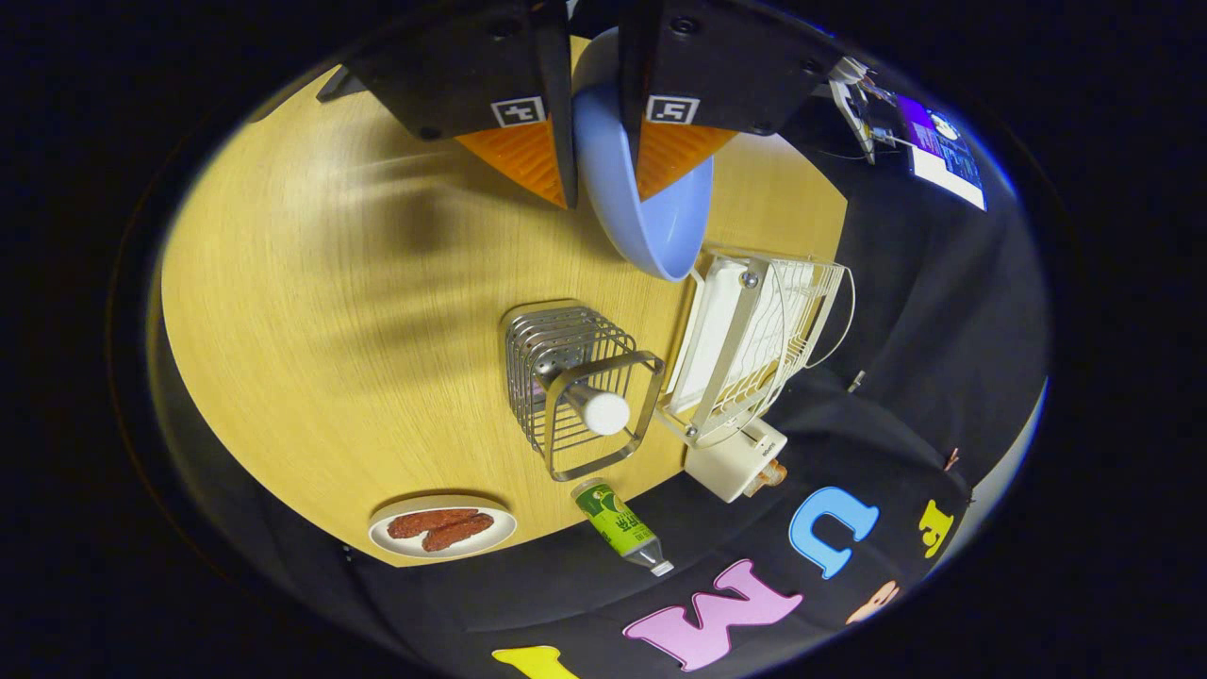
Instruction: Take the plate from the dish rack, then take the spoon from the basket and place it into the plate.
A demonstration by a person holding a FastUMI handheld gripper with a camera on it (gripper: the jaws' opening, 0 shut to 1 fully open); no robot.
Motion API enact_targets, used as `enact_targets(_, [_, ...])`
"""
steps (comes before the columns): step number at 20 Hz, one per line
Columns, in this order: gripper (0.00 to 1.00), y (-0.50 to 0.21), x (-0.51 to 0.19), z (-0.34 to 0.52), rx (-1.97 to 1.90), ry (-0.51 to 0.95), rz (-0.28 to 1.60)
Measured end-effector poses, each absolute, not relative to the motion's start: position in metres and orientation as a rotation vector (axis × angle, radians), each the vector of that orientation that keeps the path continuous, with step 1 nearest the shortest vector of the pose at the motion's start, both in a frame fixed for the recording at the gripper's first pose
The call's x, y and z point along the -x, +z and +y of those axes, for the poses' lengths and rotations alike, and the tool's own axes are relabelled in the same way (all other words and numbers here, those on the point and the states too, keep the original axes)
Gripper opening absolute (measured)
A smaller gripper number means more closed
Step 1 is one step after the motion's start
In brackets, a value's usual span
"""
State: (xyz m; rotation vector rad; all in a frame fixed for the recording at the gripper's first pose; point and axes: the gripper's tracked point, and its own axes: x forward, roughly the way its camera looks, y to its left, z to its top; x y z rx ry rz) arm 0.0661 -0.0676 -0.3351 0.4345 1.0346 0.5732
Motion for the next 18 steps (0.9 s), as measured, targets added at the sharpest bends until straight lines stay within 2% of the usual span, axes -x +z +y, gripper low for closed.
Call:
enact_targets(4, [0.27,-0.350,-0.070,-0.071,-0.421,0.567,1.049])
enact_targets(6, [0.38,-0.348,-0.072,-0.076,-0.410,0.575,1.037])
enact_targets(9, [0.99,-0.338,-0.080,-0.091,-0.362,0.561,0.946])
enact_targets(12, [0.98,-0.320,-0.096,-0.116,-0.222,0.506,0.772])
enact_targets(18, [0.98,-0.260,-0.132,-0.121,-0.110,0.489,0.401])
